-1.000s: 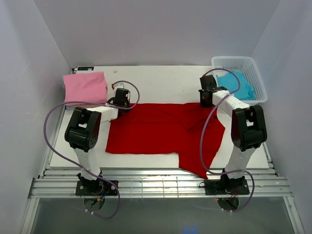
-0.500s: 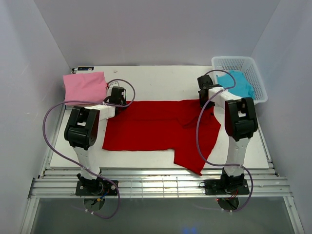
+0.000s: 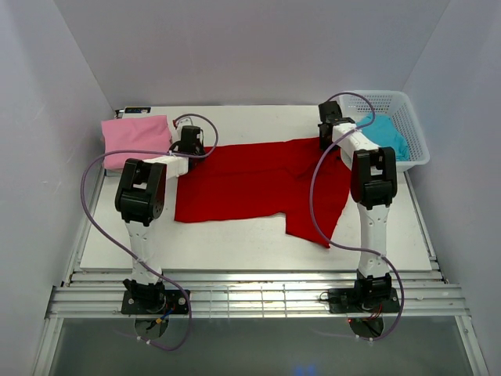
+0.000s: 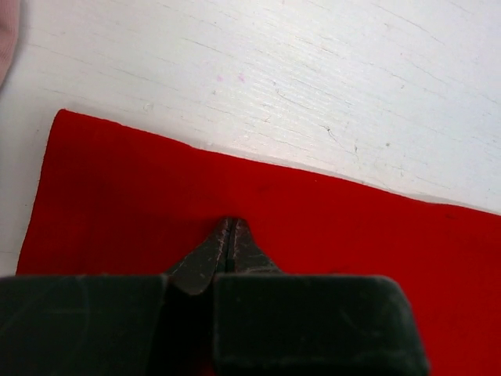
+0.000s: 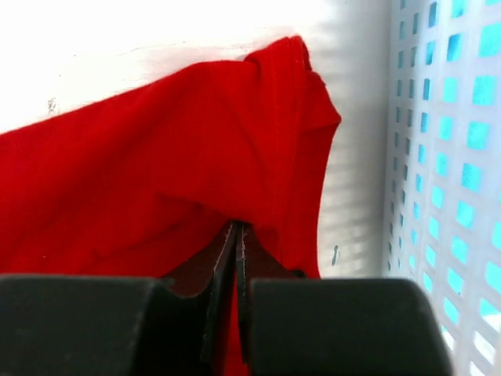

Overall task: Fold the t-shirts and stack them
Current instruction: Fold the tshirt

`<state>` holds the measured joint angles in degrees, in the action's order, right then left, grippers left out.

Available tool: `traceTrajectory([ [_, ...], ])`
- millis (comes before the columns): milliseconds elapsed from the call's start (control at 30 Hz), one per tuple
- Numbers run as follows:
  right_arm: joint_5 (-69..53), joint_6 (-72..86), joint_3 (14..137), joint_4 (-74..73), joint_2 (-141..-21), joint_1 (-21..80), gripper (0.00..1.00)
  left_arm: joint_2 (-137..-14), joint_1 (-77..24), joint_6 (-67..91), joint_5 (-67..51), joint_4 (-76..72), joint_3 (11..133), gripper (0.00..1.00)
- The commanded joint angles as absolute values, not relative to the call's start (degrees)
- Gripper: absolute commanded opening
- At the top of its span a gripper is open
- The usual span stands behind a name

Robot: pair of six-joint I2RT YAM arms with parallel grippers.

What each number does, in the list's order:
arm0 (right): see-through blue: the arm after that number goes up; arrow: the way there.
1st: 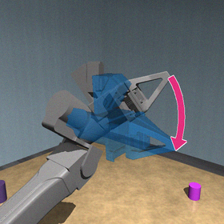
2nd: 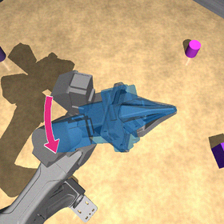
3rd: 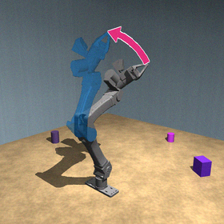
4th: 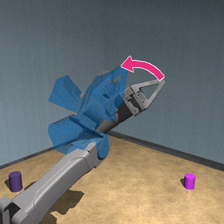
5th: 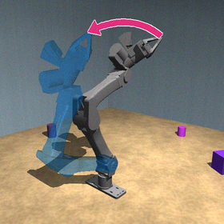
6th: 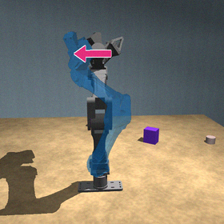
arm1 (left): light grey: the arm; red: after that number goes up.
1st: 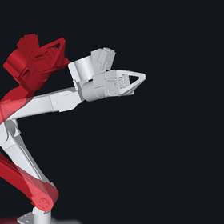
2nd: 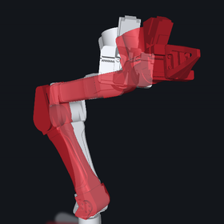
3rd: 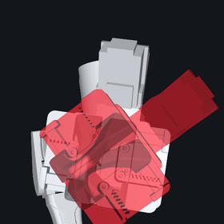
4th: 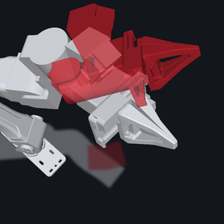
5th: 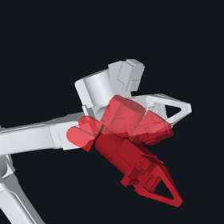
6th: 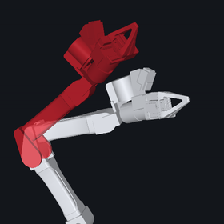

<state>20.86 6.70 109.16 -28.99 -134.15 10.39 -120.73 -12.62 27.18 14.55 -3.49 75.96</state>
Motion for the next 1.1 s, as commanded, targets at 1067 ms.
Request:
traceTrajectory([
  [1067,4.92,5.89,80.95,-19.25,-108.64,10.37,0.41,-96.76,-21.16,29.00,7.47,-4.22,60.98,0.40],
])
